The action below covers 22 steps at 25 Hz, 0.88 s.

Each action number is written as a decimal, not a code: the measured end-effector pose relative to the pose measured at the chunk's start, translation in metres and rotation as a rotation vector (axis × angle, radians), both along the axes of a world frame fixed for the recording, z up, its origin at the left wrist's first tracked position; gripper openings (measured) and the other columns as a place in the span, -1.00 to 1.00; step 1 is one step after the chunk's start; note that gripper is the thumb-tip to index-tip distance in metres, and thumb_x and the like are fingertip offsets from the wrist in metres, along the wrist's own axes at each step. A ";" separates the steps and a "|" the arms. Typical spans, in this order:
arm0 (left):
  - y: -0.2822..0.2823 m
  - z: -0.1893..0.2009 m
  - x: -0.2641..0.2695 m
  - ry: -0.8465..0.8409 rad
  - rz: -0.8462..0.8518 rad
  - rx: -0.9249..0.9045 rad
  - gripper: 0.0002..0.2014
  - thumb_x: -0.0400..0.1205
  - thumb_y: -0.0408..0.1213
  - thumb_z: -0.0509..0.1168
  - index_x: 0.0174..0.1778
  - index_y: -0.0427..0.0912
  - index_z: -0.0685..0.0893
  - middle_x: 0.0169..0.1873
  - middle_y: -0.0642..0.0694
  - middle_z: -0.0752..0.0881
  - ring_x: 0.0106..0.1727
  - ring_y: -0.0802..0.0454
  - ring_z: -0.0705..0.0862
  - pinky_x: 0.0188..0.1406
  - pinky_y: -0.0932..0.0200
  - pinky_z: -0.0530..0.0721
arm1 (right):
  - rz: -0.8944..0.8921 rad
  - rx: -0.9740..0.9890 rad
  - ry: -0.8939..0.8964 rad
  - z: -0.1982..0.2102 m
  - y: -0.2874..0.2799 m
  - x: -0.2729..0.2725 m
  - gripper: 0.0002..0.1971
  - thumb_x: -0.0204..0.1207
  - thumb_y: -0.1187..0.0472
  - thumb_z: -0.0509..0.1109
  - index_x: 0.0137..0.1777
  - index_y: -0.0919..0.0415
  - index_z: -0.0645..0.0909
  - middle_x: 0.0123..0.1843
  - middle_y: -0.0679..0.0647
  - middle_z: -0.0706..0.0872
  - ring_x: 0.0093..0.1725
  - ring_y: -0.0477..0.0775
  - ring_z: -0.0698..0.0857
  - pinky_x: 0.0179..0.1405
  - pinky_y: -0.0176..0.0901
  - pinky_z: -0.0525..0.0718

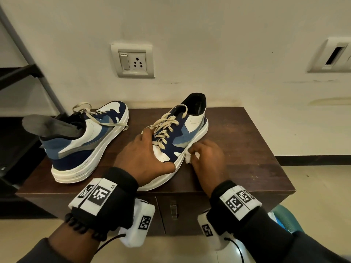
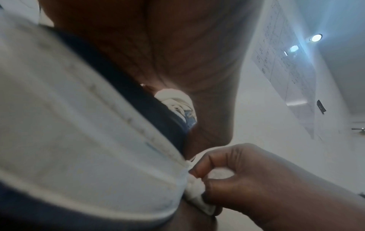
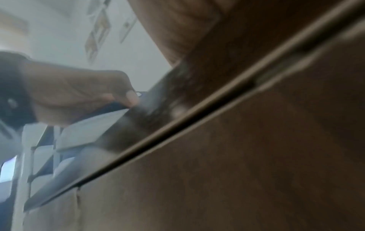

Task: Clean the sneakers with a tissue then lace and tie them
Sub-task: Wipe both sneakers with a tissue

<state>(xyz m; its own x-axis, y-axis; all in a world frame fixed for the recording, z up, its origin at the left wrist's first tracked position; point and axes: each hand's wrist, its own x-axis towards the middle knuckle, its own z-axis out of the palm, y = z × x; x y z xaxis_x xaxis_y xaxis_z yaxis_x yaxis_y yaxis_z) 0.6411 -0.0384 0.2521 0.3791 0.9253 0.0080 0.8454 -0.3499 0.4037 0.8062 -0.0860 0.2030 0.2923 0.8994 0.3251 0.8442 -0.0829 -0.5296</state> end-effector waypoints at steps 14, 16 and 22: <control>0.005 -0.007 -0.006 0.074 -0.036 0.049 0.11 0.11 0.31 0.56 0.47 -0.07 0.19 0.38 -0.11 0.49 0.32 -0.10 0.55 0.23 -0.01 0.59 | 0.138 0.515 -0.061 0.022 -0.010 -0.025 -0.74 0.49 0.35 0.41 0.18 0.23 0.69 -0.01 0.07 0.67 0.00 0.00 0.61 -0.08 -0.25 0.59; 0.006 -0.007 -0.008 0.101 -0.060 0.042 0.11 0.11 0.31 0.56 0.47 -0.07 0.19 0.38 -0.10 0.49 0.31 -0.09 0.55 0.19 0.02 0.57 | 0.174 0.474 -0.127 0.011 -0.004 -0.035 -0.77 0.42 0.39 0.45 0.07 0.24 0.73 -0.03 0.14 0.69 -0.03 0.10 0.64 -0.18 -0.19 0.61; 0.008 0.000 -0.014 0.149 -0.115 -0.027 0.14 0.12 0.34 0.55 0.50 -0.09 0.17 0.45 -0.10 0.43 0.39 -0.08 0.50 0.31 0.02 0.53 | 0.228 0.296 -0.096 -0.016 -0.032 -0.028 -0.79 0.30 0.45 0.55 -0.14 0.18 0.68 -0.14 0.06 0.68 -0.14 0.03 0.64 -0.31 -0.18 0.67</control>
<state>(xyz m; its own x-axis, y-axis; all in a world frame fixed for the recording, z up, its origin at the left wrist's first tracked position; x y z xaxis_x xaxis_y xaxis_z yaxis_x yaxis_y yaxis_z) 0.6269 -0.0308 0.2524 0.4774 0.8750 -0.0807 0.8517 -0.4382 0.2873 0.7778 -0.1185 0.1871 0.0509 0.8006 0.5971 0.8703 0.2577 -0.4198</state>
